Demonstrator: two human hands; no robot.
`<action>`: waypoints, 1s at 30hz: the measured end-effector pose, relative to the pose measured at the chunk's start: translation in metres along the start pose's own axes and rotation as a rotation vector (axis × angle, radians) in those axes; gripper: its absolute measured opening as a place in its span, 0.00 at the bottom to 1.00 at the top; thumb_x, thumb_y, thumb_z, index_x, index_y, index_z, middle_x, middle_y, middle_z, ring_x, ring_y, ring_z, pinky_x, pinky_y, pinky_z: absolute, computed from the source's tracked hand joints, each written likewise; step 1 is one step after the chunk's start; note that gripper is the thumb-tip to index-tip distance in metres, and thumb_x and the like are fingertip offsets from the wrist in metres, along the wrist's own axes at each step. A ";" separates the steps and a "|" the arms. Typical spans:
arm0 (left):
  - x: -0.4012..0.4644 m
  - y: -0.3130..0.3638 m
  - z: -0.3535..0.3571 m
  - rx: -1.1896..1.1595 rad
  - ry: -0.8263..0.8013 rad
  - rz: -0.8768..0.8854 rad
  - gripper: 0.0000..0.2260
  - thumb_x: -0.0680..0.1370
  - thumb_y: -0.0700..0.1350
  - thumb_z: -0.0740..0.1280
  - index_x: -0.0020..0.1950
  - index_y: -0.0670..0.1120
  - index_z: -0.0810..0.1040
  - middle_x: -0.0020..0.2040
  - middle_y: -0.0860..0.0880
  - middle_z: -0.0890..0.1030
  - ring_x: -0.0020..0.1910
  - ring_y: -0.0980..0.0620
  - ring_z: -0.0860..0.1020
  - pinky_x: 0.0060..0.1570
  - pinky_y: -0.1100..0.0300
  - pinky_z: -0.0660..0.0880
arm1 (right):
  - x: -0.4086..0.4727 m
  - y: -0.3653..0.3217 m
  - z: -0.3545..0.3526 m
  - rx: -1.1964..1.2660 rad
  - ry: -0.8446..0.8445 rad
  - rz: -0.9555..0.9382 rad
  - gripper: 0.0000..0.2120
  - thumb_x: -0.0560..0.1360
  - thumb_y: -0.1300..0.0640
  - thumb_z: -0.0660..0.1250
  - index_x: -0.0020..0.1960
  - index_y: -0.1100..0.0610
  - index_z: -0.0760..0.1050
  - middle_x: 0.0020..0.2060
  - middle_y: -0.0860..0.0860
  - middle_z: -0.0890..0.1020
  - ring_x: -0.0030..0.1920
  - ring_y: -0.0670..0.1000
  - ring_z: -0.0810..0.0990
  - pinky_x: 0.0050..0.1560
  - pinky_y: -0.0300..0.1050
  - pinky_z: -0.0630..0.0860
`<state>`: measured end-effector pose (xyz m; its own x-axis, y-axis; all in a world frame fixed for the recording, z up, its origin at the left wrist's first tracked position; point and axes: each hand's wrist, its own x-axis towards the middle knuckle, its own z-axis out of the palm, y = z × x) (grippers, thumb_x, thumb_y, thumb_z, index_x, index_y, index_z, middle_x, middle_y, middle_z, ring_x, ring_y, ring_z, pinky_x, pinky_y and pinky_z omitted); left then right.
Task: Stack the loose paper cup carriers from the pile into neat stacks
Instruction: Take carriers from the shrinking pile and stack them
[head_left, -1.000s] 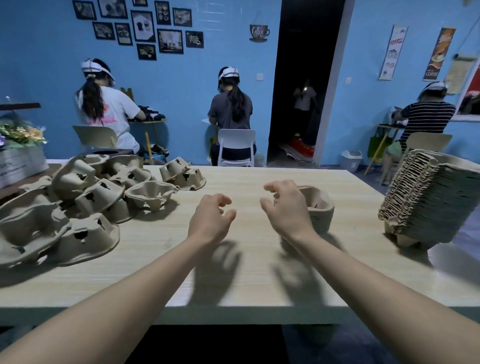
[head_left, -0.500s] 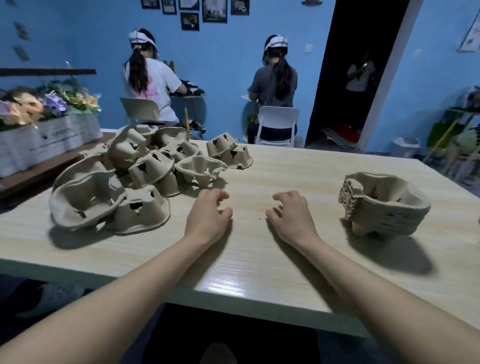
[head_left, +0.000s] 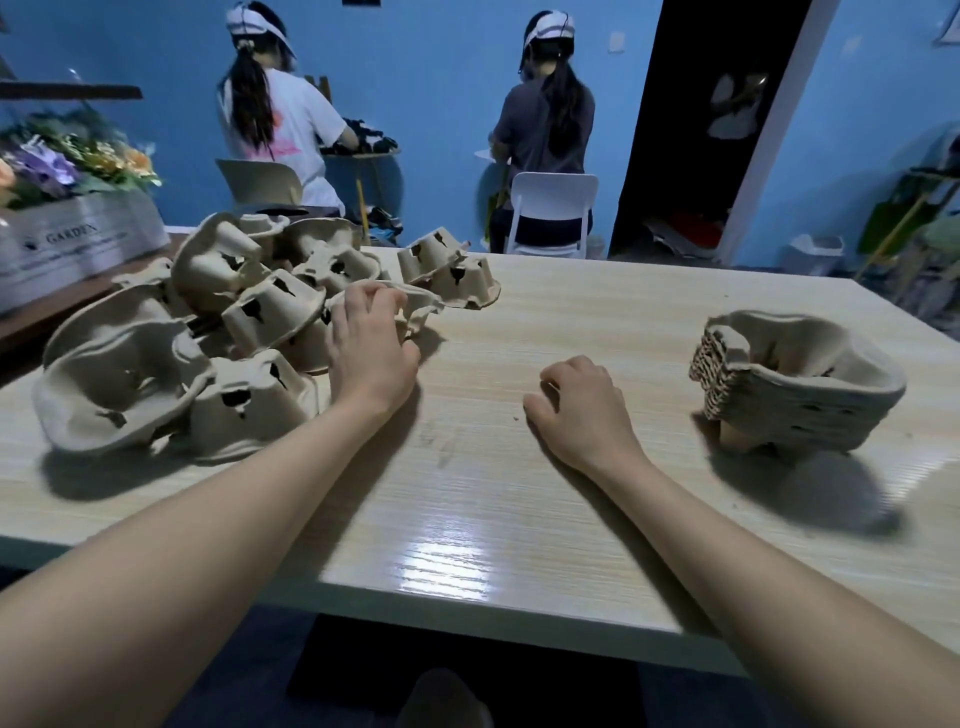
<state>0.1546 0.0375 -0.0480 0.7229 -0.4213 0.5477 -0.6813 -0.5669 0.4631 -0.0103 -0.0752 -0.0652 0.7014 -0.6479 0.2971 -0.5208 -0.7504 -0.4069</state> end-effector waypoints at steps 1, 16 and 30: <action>0.002 0.000 0.002 0.009 -0.008 -0.006 0.17 0.72 0.39 0.66 0.61 0.47 0.72 0.64 0.46 0.66 0.66 0.45 0.62 0.67 0.51 0.59 | 0.000 0.000 0.000 0.000 -0.003 0.002 0.16 0.76 0.51 0.60 0.59 0.58 0.73 0.58 0.54 0.73 0.60 0.55 0.69 0.58 0.47 0.64; -0.005 0.009 -0.010 -0.043 -0.030 0.140 0.06 0.75 0.44 0.69 0.51 0.48 0.81 0.49 0.51 0.77 0.52 0.48 0.73 0.51 0.55 0.65 | 0.000 0.002 0.002 0.020 -0.001 0.004 0.16 0.76 0.51 0.60 0.59 0.58 0.73 0.58 0.53 0.73 0.60 0.55 0.69 0.59 0.48 0.64; -0.037 0.014 -0.035 -0.420 -0.193 0.304 0.06 0.71 0.37 0.72 0.44 0.46 0.85 0.42 0.52 0.78 0.45 0.49 0.76 0.49 0.56 0.73 | 0.004 -0.002 -0.018 0.427 0.081 0.148 0.13 0.79 0.54 0.61 0.55 0.61 0.78 0.52 0.57 0.81 0.52 0.56 0.78 0.51 0.44 0.71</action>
<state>0.1139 0.0704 -0.0372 0.4672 -0.6663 0.5812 -0.8217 -0.0846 0.5636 -0.0152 -0.0785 -0.0480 0.5858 -0.7646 0.2686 -0.3535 -0.5393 -0.7643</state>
